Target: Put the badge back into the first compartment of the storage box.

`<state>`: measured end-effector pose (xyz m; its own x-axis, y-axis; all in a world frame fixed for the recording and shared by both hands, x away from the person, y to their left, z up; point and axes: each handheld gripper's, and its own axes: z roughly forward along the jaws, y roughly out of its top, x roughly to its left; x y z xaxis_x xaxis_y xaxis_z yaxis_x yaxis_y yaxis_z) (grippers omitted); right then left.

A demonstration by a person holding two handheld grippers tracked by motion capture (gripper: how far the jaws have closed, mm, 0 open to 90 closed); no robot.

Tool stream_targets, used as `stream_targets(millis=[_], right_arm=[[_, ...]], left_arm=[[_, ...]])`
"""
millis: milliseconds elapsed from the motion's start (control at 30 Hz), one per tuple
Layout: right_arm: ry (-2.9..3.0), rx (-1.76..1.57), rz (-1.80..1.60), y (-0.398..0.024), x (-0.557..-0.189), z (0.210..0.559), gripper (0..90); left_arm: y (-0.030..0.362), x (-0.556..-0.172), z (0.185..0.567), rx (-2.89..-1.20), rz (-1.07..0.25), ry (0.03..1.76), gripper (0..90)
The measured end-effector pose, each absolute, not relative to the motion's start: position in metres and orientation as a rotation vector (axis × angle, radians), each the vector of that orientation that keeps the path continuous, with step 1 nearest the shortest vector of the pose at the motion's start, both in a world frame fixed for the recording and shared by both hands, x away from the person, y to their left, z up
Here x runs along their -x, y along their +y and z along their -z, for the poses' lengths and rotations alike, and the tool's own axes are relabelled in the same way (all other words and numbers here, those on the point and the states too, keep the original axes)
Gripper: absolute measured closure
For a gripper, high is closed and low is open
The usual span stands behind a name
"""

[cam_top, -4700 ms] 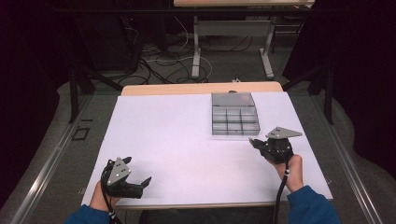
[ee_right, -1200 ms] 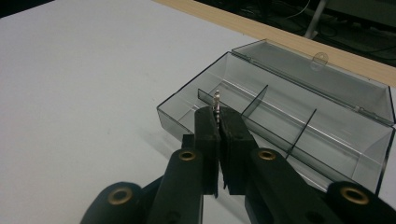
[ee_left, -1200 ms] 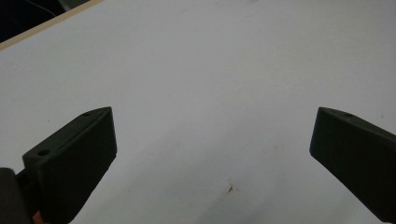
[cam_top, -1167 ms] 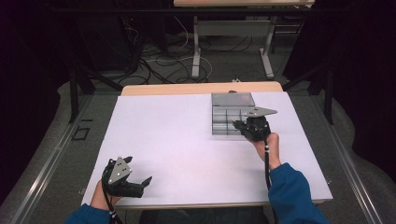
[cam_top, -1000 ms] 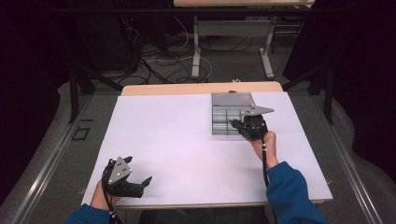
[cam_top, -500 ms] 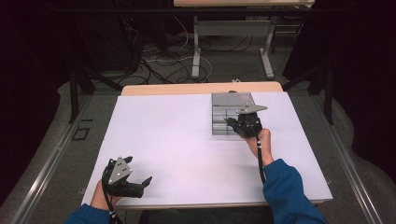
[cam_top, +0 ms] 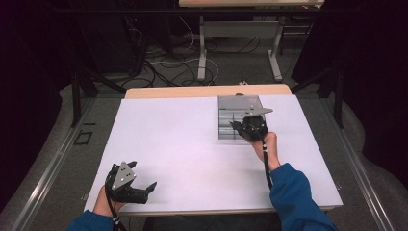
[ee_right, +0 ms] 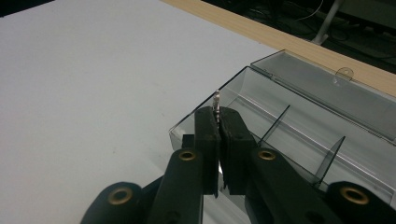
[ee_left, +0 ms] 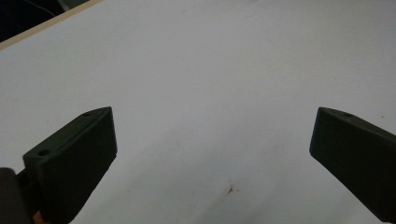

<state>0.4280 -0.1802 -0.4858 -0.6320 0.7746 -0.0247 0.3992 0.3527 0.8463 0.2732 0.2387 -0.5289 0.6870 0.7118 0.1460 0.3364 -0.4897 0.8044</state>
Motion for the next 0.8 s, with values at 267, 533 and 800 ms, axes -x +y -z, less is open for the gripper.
stream_targets(millis=[267, 533, 800], right_arm=[[2.193, -1.034, -1.186, -0.177, -0.433, 0.483, 86.8], [2.206, -1.057, -1.168, -0.173, -0.444, 0.48, 86.8], [2.214, -1.081, -1.138, -0.172, -0.455, 0.481, 86.8]], left_arm=[[0.24, -0.273, 0.529, -2.098, -0.599, 0.809, 0.7], [0.24, -0.273, 0.529, -2.098, -0.607, 0.81, 0.7], [0.24, -0.273, 0.529, -2.099, -0.607, 0.809, 0.7]])
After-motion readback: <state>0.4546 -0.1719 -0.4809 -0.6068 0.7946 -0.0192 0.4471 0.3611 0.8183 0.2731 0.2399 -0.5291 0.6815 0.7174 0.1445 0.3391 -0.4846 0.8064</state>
